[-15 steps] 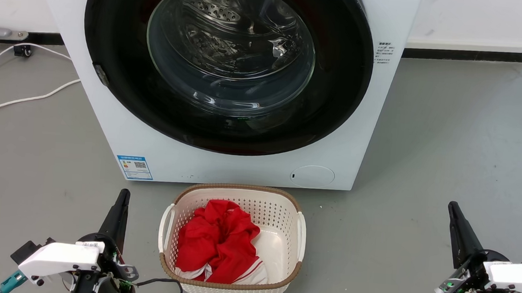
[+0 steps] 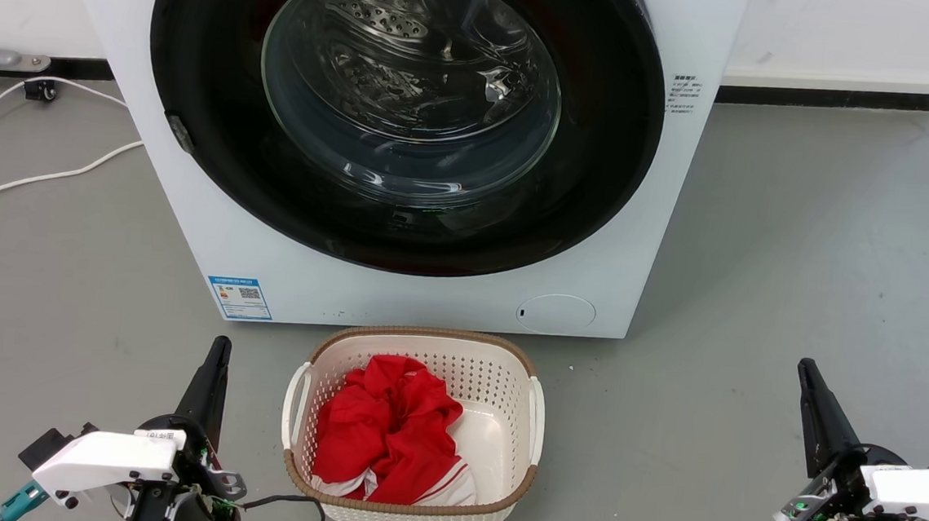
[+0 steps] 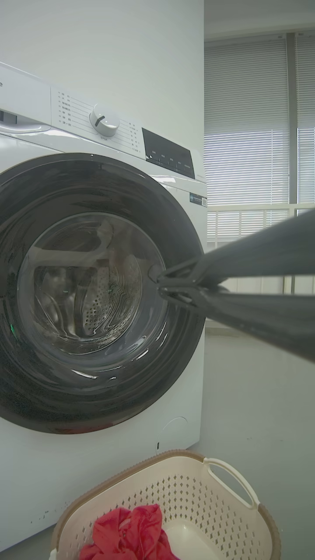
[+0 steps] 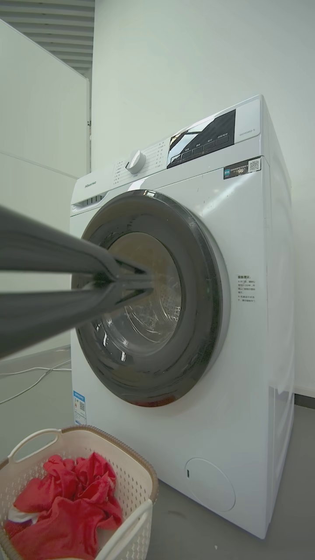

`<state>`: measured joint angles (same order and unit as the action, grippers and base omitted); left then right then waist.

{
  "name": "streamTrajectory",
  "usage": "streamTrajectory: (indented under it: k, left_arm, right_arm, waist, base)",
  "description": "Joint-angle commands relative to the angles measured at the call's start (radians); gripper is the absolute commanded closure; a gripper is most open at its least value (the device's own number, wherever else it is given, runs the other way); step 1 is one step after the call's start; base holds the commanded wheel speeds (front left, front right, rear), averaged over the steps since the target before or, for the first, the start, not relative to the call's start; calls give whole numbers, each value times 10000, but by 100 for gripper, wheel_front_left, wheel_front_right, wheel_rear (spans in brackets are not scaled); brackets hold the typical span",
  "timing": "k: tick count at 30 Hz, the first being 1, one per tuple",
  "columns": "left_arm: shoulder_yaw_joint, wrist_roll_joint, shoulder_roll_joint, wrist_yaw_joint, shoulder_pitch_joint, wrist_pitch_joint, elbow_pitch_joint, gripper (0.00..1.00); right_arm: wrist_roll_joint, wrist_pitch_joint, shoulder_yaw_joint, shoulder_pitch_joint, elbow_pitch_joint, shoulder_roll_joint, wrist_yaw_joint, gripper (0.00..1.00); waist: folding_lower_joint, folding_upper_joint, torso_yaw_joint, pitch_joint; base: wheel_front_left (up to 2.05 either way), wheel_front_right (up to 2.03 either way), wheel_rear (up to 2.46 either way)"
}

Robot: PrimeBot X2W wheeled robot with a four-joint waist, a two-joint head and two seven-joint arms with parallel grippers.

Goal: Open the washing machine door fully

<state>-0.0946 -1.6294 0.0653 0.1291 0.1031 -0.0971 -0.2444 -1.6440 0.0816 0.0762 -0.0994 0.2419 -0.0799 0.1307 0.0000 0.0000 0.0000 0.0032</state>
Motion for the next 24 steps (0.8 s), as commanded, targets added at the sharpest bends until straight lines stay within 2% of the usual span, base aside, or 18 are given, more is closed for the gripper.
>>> streamTrajectory:
  k: [1, 13, 14, 24]
  left_arm:
    - [-10, 49, -2, 28, 79, -47, -12, 100]
    - [-40, 77, -17, 28, 82, -63, -13, 100]
    - [-30, 24, -27, 0, 2, -30, -1, 0]
    - [260, 405, -67, -1, 63, 375, 76, 0]
  right_arm:
    - [67, 56, 21, -116, 22, 43, 0, 100]
    - [113, 77, 67, -122, 25, 79, 0, 100]
    - [39, 62, 58, -1, 3, 37, 0, 0]
    - [376, -330, -50, 142, -143, 72, 0, 0]
  waist:
    - [0, 0, 0, 0]
    - [0, 0, 0, 0]
    - [0, 0, 0, 0]
    - [0, 0, 0, 12]
  base:
    - [0, 0, 0]
    - [0, 0, 0]
    - [0, 0, 0]
    - [0, 0, 0]
